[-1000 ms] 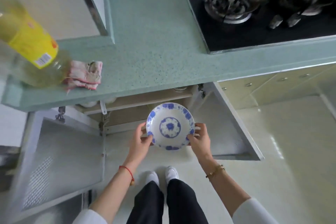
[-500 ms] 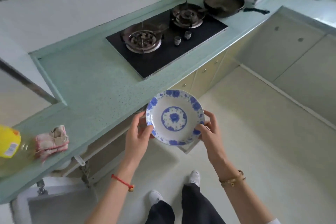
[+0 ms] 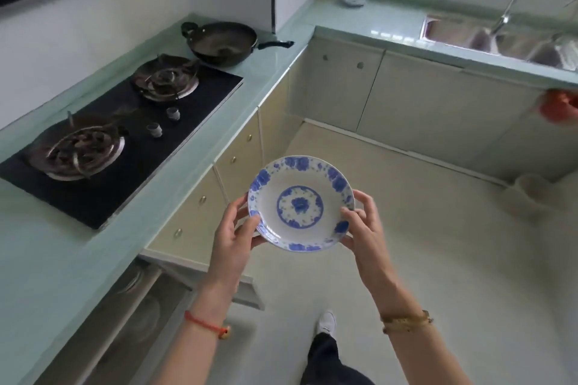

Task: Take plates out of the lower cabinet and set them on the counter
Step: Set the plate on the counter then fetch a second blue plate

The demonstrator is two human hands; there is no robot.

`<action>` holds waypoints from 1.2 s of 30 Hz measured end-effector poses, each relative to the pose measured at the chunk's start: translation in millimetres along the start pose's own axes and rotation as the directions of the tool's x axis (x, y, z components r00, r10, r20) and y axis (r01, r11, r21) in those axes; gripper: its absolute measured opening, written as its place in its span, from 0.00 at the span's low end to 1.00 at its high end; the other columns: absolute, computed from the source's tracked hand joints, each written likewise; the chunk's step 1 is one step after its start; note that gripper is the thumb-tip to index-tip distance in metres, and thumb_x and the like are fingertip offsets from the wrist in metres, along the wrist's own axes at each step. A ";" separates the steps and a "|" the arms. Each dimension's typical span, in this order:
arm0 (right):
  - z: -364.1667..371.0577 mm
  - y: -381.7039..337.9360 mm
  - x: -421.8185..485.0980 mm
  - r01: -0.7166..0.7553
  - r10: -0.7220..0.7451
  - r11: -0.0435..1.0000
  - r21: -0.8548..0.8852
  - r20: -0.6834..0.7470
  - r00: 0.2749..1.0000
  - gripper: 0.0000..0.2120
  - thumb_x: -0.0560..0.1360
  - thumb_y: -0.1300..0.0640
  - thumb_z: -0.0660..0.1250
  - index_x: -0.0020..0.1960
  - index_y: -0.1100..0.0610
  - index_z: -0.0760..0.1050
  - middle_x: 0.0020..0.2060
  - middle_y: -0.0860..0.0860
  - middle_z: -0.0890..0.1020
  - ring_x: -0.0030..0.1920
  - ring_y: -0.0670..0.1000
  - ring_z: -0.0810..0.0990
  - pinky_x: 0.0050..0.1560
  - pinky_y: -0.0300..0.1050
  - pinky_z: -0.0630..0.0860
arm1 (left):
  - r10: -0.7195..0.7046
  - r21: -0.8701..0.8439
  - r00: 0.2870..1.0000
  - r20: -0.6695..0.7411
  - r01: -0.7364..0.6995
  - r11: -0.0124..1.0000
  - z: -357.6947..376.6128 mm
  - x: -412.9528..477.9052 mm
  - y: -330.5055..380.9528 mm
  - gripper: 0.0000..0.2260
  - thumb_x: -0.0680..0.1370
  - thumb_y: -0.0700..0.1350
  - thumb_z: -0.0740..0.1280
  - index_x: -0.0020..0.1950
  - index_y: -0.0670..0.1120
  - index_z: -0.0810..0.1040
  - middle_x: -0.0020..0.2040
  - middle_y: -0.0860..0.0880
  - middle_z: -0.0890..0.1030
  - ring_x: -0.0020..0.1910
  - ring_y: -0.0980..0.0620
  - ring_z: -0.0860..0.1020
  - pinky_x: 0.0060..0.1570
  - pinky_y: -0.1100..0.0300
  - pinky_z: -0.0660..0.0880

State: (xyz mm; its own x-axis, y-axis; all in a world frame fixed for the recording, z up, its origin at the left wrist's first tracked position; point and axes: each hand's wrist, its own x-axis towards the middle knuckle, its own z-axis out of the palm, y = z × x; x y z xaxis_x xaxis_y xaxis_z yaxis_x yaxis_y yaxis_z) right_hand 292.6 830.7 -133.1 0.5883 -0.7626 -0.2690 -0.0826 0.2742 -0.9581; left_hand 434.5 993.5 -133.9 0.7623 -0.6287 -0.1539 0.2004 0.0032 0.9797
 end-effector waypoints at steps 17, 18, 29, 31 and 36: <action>-119.0 -100.1 282.7 0.061 -0.052 0.995 0.073 -0.116 0.992 0.15 0.80 0.62 0.61 0.64 0.51 0.70 0.50 0.58 0.79 0.48 0.52 0.82 0.40 0.41 0.81 | 0.025 -0.009 0.992 0.121 -0.024 1.000 199.5 292.5 28.3 0.16 0.81 0.38 0.62 0.58 0.60 0.78 0.57 0.52 0.84 0.54 0.58 0.83 0.44 0.65 0.80; -119.8 -105.3 306.8 0.071 -0.061 0.995 0.074 -0.126 0.990 0.14 0.80 0.62 0.61 0.64 0.51 0.70 0.50 0.58 0.79 0.48 0.52 0.83 0.40 0.41 0.81 | 0.027 -0.008 0.992 0.127 -0.026 1.000 207.4 317.8 30.0 0.16 0.81 0.39 0.62 0.59 0.60 0.78 0.57 0.52 0.83 0.53 0.59 0.83 0.43 0.66 0.80; -115.2 -194.7 565.3 0.141 -0.127 0.989 0.040 -0.242 0.962 0.14 0.80 0.62 0.62 0.63 0.51 0.71 0.50 0.59 0.79 0.47 0.51 0.82 0.40 0.42 0.82 | 0.047 0.036 0.974 0.223 -0.056 0.998 289.0 595.5 84.6 0.16 0.82 0.37 0.60 0.68 0.49 0.72 0.63 0.44 0.79 0.55 0.54 0.80 0.45 0.65 0.81; -119.1 -208.5 607.5 0.138 -0.118 0.989 0.055 -0.269 0.956 0.13 0.80 0.63 0.61 0.62 0.50 0.71 0.49 0.58 0.80 0.45 0.50 0.83 0.38 0.38 0.80 | 0.043 0.041 0.966 0.257 -0.056 0.998 306.5 641.6 93.5 0.15 0.82 0.37 0.60 0.66 0.52 0.73 0.62 0.44 0.80 0.54 0.54 0.80 0.45 0.65 0.81; -138.4 -234.6 705.1 0.103 -0.070 0.991 0.086 -0.325 0.943 0.13 0.80 0.62 0.61 0.63 0.51 0.71 0.48 0.55 0.81 0.41 0.47 0.86 0.38 0.39 0.81 | 0.005 0.069 0.949 0.314 -0.028 0.997 355.9 746.4 103.7 0.16 0.82 0.37 0.60 0.68 0.49 0.72 0.62 0.43 0.79 0.56 0.50 0.80 0.44 0.64 0.82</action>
State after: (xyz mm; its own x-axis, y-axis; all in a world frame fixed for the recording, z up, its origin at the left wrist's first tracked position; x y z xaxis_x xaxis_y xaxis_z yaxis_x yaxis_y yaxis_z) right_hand 615.4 147.5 -111.6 0.2990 -0.9289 -0.2183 0.0480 0.2431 -0.9688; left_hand 805.3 247.8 -101.5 0.5315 -0.8410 -0.1013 0.1362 -0.0331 0.9901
